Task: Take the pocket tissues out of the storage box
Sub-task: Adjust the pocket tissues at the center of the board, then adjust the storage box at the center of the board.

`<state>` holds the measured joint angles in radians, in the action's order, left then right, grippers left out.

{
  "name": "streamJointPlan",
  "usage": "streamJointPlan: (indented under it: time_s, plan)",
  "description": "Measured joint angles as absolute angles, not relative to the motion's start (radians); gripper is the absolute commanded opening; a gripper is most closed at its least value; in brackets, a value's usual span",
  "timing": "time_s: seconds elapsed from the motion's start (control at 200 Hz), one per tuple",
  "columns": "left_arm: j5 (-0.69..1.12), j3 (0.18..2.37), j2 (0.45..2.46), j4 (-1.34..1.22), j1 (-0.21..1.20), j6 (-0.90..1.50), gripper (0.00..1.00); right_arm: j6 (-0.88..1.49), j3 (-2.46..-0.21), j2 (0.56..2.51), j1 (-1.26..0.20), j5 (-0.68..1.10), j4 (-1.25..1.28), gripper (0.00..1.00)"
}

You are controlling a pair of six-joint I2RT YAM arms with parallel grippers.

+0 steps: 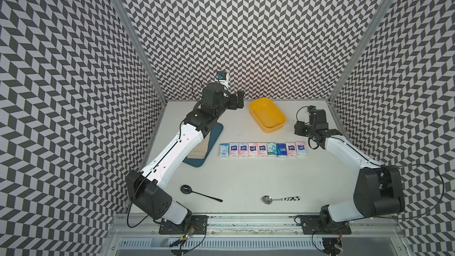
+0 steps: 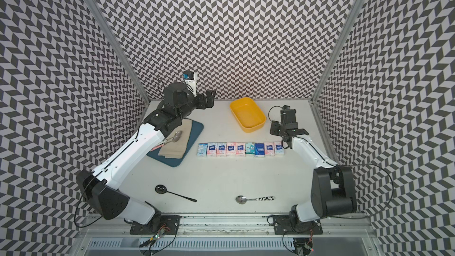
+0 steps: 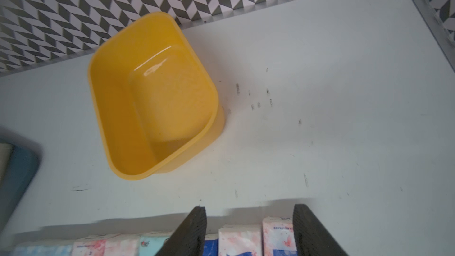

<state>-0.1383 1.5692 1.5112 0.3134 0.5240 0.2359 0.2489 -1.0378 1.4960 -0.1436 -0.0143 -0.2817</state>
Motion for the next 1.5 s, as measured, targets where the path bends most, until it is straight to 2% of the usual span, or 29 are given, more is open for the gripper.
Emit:
streamJointPlan:
  time_s: [0.285, 0.836, 0.926, 1.057, 1.282, 1.372, 1.502]
  plan:
    - [-0.159, 1.569, 1.511, 0.324, 0.524, 0.234, 0.99, 0.432, -1.123, 1.679, -0.228, 0.070, -0.155, 0.63]
    - [-0.173, 1.569, 1.511, 0.329, 0.521, 0.218, 0.99, 0.591, -1.167, 1.889, -0.240, 0.169, -0.044, 0.62]
    - [-0.173, 1.569, 1.511, 0.329, 0.515, 0.216, 0.99, 0.598, -1.213, 1.934, -0.240, 0.178, -0.044, 0.57]
    - [-0.172, 1.569, 1.511, 0.329, 0.503, 0.214, 0.99, 0.601, -1.261, 1.971, -0.240, 0.198, -0.043, 0.42]
    - [-0.171, 1.569, 1.511, 0.328, 0.492, 0.214, 0.99, 0.558, -1.354, 2.025, -0.240, 0.238, -0.070, 0.27]
    - [-0.171, 1.569, 1.512, 0.327, 0.490, 0.214, 0.99, 0.531, -1.388, 2.041, -0.240, 0.240, -0.083, 0.23]
    - [-0.171, 1.569, 1.513, 0.327, 0.488, 0.214, 0.99, 0.470, -1.408, 2.043, -0.237, 0.232, -0.125, 0.23]
